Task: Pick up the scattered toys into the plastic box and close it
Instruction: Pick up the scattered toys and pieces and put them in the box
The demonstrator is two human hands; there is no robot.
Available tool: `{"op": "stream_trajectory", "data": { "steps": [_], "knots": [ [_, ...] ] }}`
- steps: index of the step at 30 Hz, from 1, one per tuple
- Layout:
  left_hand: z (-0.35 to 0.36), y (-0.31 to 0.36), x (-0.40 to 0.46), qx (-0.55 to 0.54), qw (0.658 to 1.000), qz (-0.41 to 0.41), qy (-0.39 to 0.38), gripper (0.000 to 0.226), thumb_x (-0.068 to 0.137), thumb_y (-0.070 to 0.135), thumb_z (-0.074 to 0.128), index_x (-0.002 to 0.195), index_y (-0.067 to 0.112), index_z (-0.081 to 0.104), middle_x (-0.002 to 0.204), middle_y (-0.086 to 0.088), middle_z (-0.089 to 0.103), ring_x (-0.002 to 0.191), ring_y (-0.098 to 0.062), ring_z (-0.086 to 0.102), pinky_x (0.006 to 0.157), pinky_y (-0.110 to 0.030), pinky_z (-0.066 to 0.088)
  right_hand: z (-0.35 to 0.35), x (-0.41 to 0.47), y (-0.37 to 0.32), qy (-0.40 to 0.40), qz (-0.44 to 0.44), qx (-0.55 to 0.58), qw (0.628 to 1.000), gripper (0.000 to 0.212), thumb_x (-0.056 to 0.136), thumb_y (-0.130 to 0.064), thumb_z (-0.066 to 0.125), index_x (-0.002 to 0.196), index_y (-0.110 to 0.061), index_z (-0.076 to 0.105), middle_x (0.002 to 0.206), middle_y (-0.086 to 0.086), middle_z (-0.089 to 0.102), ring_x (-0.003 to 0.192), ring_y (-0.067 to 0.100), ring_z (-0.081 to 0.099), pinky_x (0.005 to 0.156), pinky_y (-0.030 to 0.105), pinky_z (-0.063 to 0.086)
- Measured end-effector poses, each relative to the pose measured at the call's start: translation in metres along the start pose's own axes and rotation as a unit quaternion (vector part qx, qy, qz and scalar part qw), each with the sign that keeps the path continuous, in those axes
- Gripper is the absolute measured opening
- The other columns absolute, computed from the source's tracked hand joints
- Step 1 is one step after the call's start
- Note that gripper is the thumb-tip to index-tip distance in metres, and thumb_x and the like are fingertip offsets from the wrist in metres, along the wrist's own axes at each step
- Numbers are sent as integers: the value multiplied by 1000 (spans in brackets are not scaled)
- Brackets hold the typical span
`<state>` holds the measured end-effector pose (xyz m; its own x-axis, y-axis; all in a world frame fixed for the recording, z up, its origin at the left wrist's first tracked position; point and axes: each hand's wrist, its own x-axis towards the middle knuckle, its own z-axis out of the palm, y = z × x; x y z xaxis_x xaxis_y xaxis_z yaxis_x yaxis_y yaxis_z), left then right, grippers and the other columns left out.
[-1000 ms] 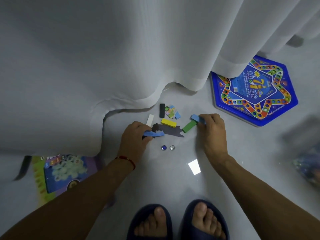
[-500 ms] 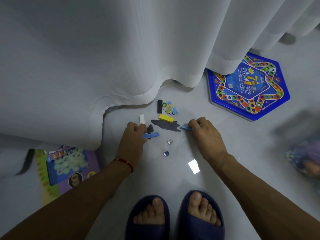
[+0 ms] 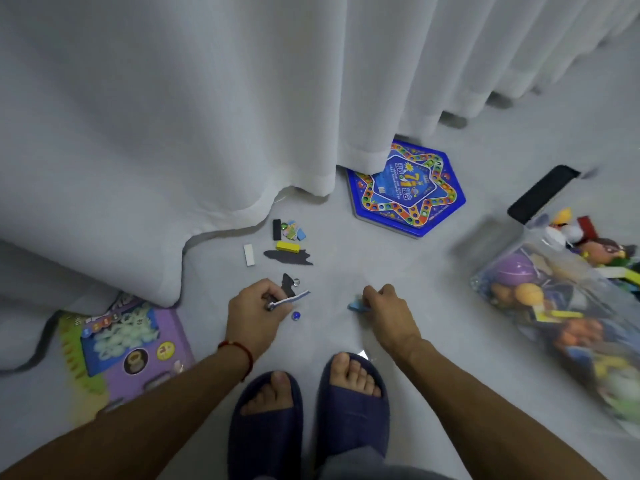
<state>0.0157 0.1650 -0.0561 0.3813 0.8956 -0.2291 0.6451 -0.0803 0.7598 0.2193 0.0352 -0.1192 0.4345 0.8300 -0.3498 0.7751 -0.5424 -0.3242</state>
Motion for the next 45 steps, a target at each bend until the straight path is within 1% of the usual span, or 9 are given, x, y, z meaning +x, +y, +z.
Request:
{"op": "stream_trajectory", "data": {
  "steps": [9, 16, 19, 23, 27, 34, 37, 42, 45],
  "knots": [
    [-12, 141, -21, 6, 975, 90, -203, 12, 76, 5, 76, 78, 7, 65, 65, -8, 71, 52, -15, 62, 51, -25, 53, -88, -86, 37, 81, 142, 427, 890, 18, 81, -20, 80, 88, -16, 63, 79, 10, 73, 62, 14, 67, 57, 33, 51],
    [34, 284, -58, -111, 923, 117, -349, 12, 81, -7, 70, 83, 1, 61, 83, -22, 69, 59, -20, 64, 60, -27, 58, -247, -179, 119, 374, 163, 404, 819, 23, 78, -22, 82, 92, -15, 65, 80, 8, 67, 70, 19, 67, 62, 33, 57],
    [96, 351, -76, -151, 903, 83, -392, 13, 84, -11, 63, 84, 2, 59, 91, -22, 65, 58, -22, 63, 58, -27, 59, -274, -181, 168, 386, 242, 438, 775, 39, 74, -28, 83, 102, -12, 61, 84, 9, 70, 67, 22, 73, 72, 48, 62],
    [154, 382, -98, -144, 890, 33, -430, 6, 88, -3, 57, 87, 2, 55, 96, -19, 60, 70, -27, 69, 68, -34, 61, -257, -205, 181, 408, 297, 274, 818, 37, 86, -44, 68, 114, -20, 64, 107, 0, 70, 90, 15, 70, 84, 35, 57],
    [160, 347, -93, -89, 903, 109, -406, 18, 83, -4, 59, 87, 13, 63, 90, -13, 61, 77, -23, 60, 79, -40, 60, -198, -261, 155, 501, 239, 273, 786, 10, 93, -23, 58, 98, -23, 67, 95, -10, 70, 81, 8, 67, 67, 26, 53],
    [139, 230, -71, -27, 915, 81, -395, 26, 81, -4, 60, 99, 13, 67, 103, -20, 66, 82, -23, 62, 73, -43, 60, -5, -285, 215, 242, 509, 252, 787, 49, 92, -33, 63, 138, -20, 51, 133, 17, 51, 112, 35, 59, 95, 41, 47],
    [133, 202, -60, 12, 924, 70, -375, 28, 80, -2, 60, 99, 17, 68, 101, -18, 67, 84, -24, 64, 66, -37, 59, 24, -275, 241, 245, 547, 248, 761, 40, 92, -23, 63, 130, -11, 56, 133, 17, 46, 112, 38, 54, 96, 41, 45],
    [112, 185, -35, 40, 936, 63, -344, 24, 83, 1, 60, 96, 20, 68, 96, -15, 68, 87, -26, 66, 65, -36, 59, 21, -250, 219, 240, 478, 225, 814, 9, 90, -3, 55, 91, -7, 64, 101, 13, 56, 80, 28, 56, 73, 30, 40],
    [97, 176, -24, 58, 945, 56, -318, 20, 86, 3, 59, 95, 19, 68, 94, -15, 68, 85, -25, 65, 65, -35, 59, -23, -220, 166, 286, 263, 198, 900, 6, 91, -11, 64, 93, -16, 66, 90, -2, 59, 77, 14, 60, 68, 27, 47]
  ]
}}
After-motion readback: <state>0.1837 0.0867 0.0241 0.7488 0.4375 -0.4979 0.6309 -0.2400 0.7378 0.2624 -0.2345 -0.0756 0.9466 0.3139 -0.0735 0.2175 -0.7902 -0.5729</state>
